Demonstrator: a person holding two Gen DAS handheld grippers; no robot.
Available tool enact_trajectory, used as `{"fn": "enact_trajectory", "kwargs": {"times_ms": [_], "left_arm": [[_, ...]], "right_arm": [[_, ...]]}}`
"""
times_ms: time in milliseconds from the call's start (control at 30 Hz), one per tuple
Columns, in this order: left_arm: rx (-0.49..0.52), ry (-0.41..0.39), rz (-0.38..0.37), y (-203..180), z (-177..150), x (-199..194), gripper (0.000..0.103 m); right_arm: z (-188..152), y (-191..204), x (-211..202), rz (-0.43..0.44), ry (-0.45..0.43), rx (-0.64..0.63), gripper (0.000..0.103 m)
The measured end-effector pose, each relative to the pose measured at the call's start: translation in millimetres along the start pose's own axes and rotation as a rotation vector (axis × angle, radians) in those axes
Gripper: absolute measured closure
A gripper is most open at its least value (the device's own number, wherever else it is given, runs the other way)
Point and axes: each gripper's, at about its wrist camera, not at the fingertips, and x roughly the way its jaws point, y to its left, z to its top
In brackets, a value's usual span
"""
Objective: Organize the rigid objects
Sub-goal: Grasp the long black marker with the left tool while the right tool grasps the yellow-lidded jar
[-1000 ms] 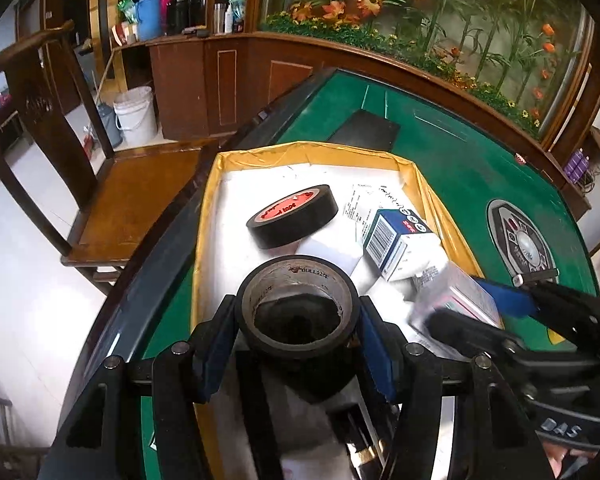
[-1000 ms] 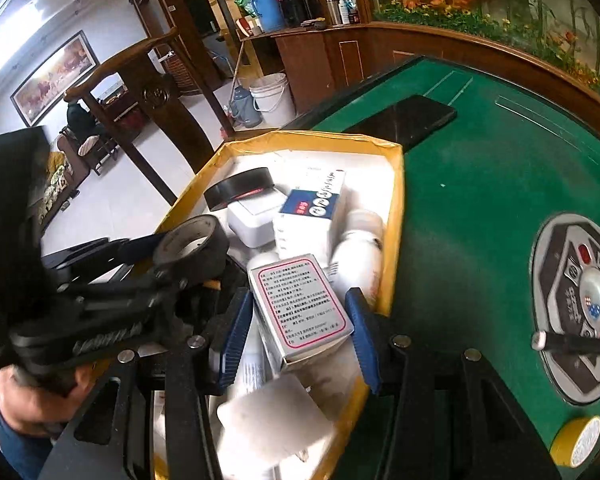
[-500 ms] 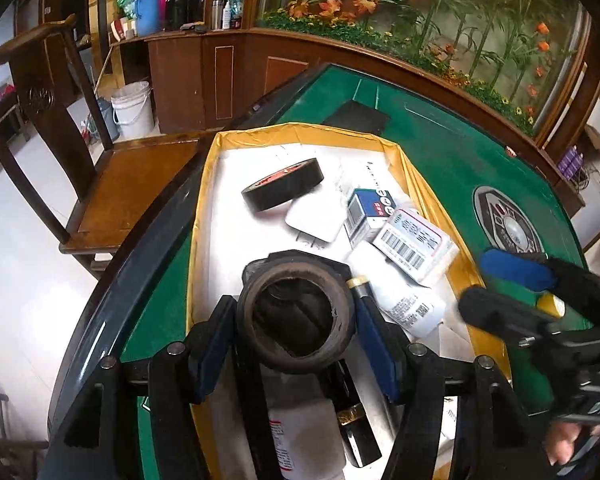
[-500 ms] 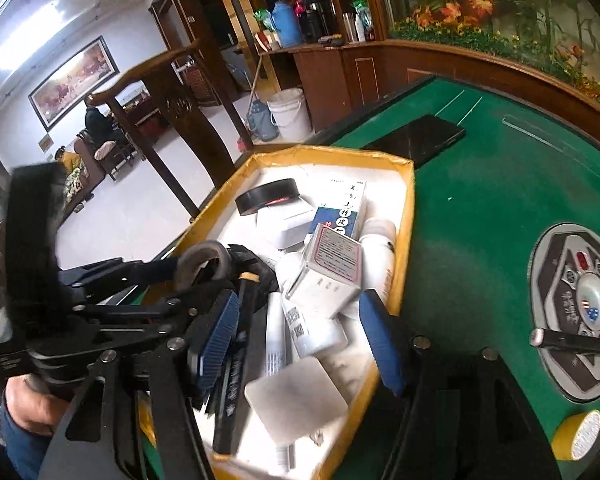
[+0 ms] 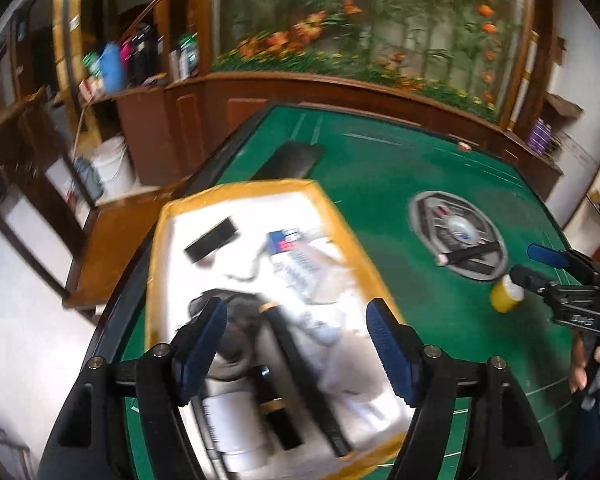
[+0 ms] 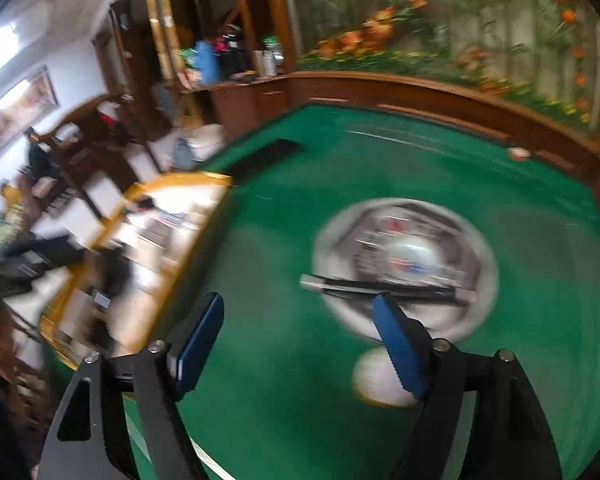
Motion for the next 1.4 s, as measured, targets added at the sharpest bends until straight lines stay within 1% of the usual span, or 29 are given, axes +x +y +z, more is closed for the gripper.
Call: {"fn": "enact_trajectory", "kwargs": {"times_ms": [67, 100, 200, 267, 333, 367, 400, 433, 467, 533, 600, 633, 700, 733, 833, 867, 933, 1000, 1033, 1067, 1100, 1133, 1167, 1233, 1333, 1400], "left_arm": [[0.03, -0.004, -0.023, -16, 3, 0, 0.026], [0.044, -0.004, -0.037, -27, 4, 1, 0.026], [0.077, 0.014, -0.072, -51, 6, 11, 0.026], [0.096, 0.022, -0.082, -64, 8, 17, 0.026], [0.116, 0.034, -0.109, -79, 11, 25, 0.027], [0.12, 0.042, -0.118, -84, 13, 29, 0.027], [0.129, 0.055, -0.134, -92, 16, 35, 0.027], [0.142, 0.067, -0.154, -102, 19, 40, 0.027], [0.154, 0.073, -0.171, -109, 23, 45, 0.027], [0.174, 0.089, -0.187, -125, 30, 56, 0.027], [0.225, 0.109, -0.23, -149, 37, 68, 0.027], [0.255, 0.113, -0.236, -160, 40, 75, 0.027], [0.327, 0.128, -0.23, -184, 46, 96, 0.027], [0.363, 0.151, -0.233, -194, 46, 107, 0.027], [0.475, 0.212, -0.2, -220, 40, 140, 0.027], [0.498, 0.227, -0.191, -226, 39, 149, 0.027], [0.512, 0.223, -0.166, -232, 40, 160, 0.027], [0.509, 0.224, -0.169, -236, 40, 169, 0.026], [0.49, 0.213, -0.183, -235, 41, 169, 0.029], [0.469, 0.219, -0.201, -234, 41, 170, 0.04], [0.438, 0.234, -0.235, -232, 41, 168, 0.047], [0.428, 0.237, -0.248, -233, 40, 168, 0.066], [0.428, 0.233, -0.241, -234, 38, 165, 0.081], [0.423, 0.235, -0.219, -236, 29, 155, 0.088], [0.359, 0.24, -0.227, -232, 12, 141, 0.089], [0.324, 0.227, -0.223, -224, -4, 126, 0.089]], "right_arm": [[-14, -20, -1, -0.062, 0.009, -0.012, 0.026], [-20, -26, 0, -0.071, 0.019, -0.01, 0.026], [-33, -40, 11, -0.059, 0.057, 0.016, 0.026], [-34, -40, 18, -0.054, 0.059, 0.015, 0.026], [-35, -37, 27, -0.045, 0.076, 0.005, 0.027], [-37, -37, 32, -0.035, 0.093, 0.005, 0.031], [-39, -39, 38, -0.03, 0.115, 0.014, 0.05], [-41, -43, 44, -0.024, 0.14, 0.031, 0.064], [-43, -47, 44, -0.013, 0.139, 0.056, 0.064], [-42, -53, 40, -0.02, 0.144, 0.073, 0.065], [-39, -66, 28, -0.036, 0.107, 0.12, 0.065], [-38, -77, 22, -0.046, 0.087, 0.163, 0.065], [-36, -100, 10, -0.055, 0.046, 0.257, 0.065], [-36, -111, 4, -0.063, 0.028, 0.294, 0.065], [-37, -137, -8, -0.093, -0.009, 0.384, 0.065], [-38, -144, -11, -0.091, -0.017, 0.412, 0.065], [-38, -149, -15, -0.081, -0.032, 0.443, 0.065], [-37, -148, -19, -0.075, -0.048, 0.449, 0.065], [-37, -146, -20, -0.069, -0.05, 0.446, 0.065], [-38, -146, -22, -0.062, -0.053, 0.447, 0.065], [-38, -146, -22, -0.053, -0.054, 0.449, 0.065], [-39, -146, -22, -0.048, -0.053, 0.449, 0.065], [-38, -145, -22, -0.046, -0.053, 0.451, 0.065], [-38, -147, -23, -0.046, -0.053, 0.46, 0.065], [-39, -146, -20, -0.037, -0.04, 0.463, 0.065], [-39, -143, -17, -0.032, -0.022, 0.454, 0.065]]}}
